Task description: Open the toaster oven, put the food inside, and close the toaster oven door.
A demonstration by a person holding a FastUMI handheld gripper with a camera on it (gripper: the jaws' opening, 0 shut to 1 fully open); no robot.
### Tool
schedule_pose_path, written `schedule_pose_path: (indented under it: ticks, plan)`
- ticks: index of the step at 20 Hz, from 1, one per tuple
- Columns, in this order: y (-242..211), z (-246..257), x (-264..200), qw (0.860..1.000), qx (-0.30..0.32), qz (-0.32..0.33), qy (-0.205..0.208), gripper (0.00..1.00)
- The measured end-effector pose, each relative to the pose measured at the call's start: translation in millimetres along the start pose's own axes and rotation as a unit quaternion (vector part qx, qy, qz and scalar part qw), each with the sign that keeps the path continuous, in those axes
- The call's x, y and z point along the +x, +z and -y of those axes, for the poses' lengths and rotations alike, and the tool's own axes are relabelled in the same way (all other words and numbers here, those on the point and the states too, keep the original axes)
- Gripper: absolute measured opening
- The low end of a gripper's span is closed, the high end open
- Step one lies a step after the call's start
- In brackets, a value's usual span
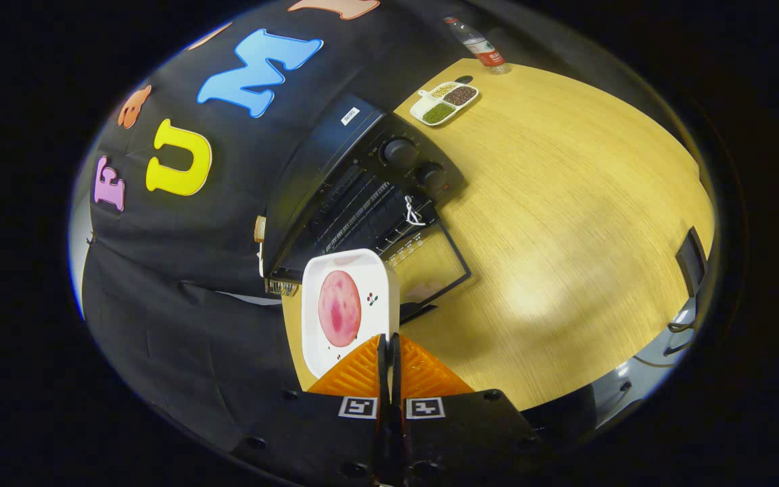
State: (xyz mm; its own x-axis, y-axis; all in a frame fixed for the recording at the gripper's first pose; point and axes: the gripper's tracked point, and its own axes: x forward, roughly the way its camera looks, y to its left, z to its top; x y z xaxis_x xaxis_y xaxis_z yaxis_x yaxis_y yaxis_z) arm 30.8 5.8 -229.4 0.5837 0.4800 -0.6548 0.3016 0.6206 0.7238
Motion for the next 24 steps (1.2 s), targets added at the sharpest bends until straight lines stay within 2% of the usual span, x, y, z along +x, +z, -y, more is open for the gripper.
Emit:
schedule_pose_path:
  ticks: [6,10,18,24]
  plan:
    - [16,-9,48,1.0,0.02,-0.007,-0.008,0.02]
    - [30,-17,77,0.999,0.037,0.001,0.002,0.02]
    - [70,-34,125,0.994,0.072,0.076,0.034,0.02]
    - [90,-33,152,0.988,0.083,0.124,0.028,0.02]
